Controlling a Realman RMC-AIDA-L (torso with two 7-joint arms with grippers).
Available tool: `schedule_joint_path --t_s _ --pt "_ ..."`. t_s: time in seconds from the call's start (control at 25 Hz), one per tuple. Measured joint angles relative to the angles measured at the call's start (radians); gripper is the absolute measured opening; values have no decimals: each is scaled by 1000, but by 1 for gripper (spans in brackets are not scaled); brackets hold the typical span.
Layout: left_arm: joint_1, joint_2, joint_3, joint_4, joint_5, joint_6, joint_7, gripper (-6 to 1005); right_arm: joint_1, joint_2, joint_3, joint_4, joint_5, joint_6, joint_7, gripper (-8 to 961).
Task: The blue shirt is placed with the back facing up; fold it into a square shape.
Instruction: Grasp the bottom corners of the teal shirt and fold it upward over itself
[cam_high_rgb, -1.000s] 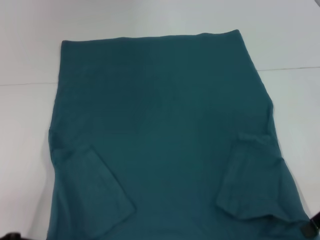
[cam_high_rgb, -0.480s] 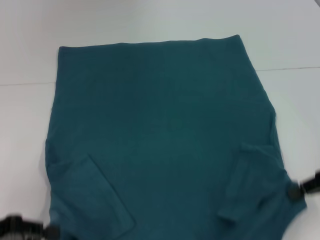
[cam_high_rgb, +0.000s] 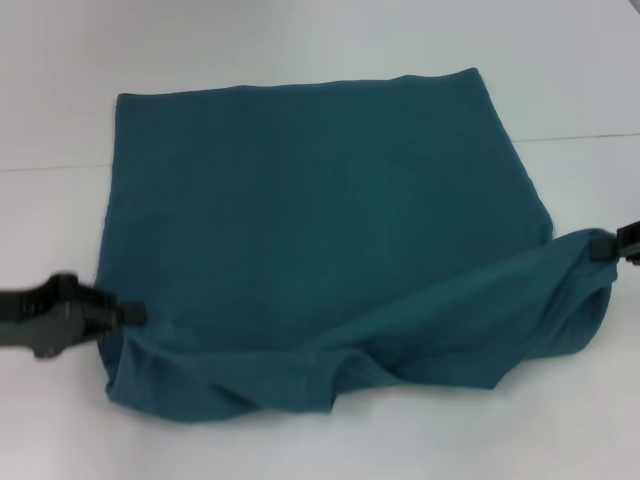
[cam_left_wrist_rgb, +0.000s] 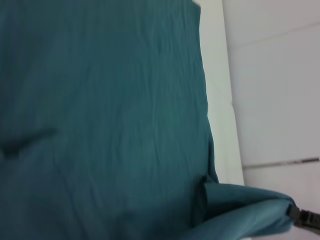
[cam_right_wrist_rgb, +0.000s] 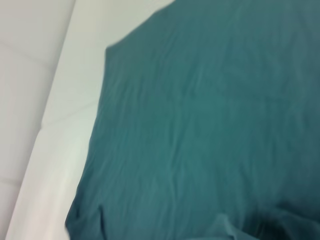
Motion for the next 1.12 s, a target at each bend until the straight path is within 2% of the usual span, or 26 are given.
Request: schedule_joint_path --t_s 0.28,0.48,0.64,0.8,1.12 --pt "-79 28 39 -51 8 -184 -42 26 17 3 3 2 1 111 39 39" --pt "-115 28 129 -73 10 -325 -64 26 55 22 -58 9 -4 223 52 40" --pt "-130 23 164 -71 9 -373 -69 27 87 42 -131 10 -5 303 48 40" --pt "-136 23 162 -54 2 -392 -70 27 102 55 -142 -4 -1 362 48 40" --pt "-163 29 166 -12 -2 -460 -95 27 97 57 -133 -8 73 463 57 41"
